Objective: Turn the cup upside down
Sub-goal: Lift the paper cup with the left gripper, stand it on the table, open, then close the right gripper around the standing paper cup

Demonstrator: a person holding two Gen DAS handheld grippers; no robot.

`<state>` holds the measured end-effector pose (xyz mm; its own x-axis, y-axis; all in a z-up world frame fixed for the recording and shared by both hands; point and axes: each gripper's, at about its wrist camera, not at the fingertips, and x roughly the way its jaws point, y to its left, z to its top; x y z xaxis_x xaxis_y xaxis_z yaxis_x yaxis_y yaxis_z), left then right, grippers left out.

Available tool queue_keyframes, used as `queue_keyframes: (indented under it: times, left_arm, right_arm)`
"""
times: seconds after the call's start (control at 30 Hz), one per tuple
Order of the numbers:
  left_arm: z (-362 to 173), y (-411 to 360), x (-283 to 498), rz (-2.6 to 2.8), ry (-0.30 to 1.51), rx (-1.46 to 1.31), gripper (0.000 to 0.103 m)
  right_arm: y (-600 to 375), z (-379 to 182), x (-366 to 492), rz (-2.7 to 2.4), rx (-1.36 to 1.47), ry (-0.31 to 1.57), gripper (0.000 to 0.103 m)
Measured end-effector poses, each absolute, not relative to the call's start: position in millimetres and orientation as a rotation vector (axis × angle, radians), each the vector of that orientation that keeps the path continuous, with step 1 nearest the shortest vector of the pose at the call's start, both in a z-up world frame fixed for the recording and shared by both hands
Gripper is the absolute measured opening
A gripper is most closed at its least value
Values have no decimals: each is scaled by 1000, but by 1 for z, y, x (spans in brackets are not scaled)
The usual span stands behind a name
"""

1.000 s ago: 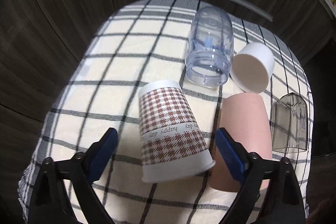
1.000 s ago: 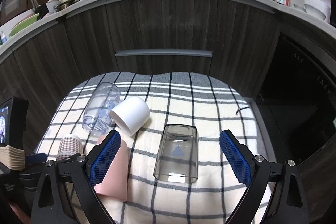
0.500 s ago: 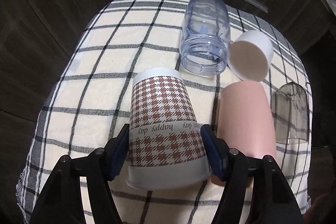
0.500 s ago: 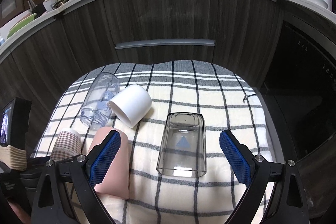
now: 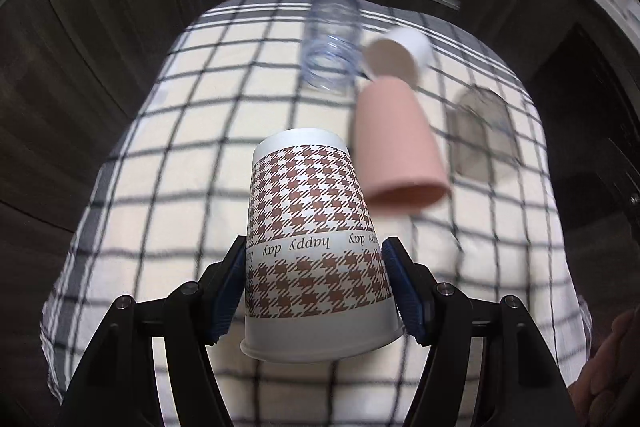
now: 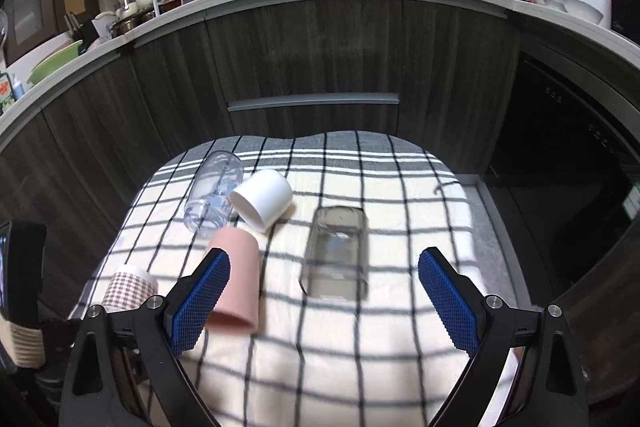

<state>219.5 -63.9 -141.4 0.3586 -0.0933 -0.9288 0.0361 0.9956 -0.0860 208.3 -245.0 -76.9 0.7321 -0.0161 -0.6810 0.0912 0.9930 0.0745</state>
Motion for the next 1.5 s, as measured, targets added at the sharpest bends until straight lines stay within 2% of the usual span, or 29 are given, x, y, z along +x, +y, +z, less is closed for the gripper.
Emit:
queue_keyframes:
  times: [0.37, 0.7, 0.77, 0.83, 1.2, 1.33, 1.5]
  left_arm:
    - [-165, -118, 169, -205, 1213, -44, 66]
    - [-194, -123, 163, -211, 1272, -35, 67]
    - [-191, -122, 161, -205, 1261, -30, 71]
    - [-187, -122, 160, -197, 1247, -15, 80]
    - [-146, -105, 134, -214, 1193, -14, 81]
    - [-116, -83, 121, -176, 1110, -8, 88]
    - [-93, -50, 120, -110, 1054, -38, 88]
  right_arm:
    - [-282, -91, 137, -138, 63, 817, 95]
    - [-292, -102, 124, -161, 65, 835, 95]
    - [-292, -101, 124, -159, 64, 834, 95]
    - [-291, -101, 123, -157, 64, 832, 95]
    - [-278, -73, 113, -134, 55, 795, 95]
    - [-265, -59, 115, -89, 63, 798, 95]
    - [-242, -53, 146, 30, 99, 920, 95]
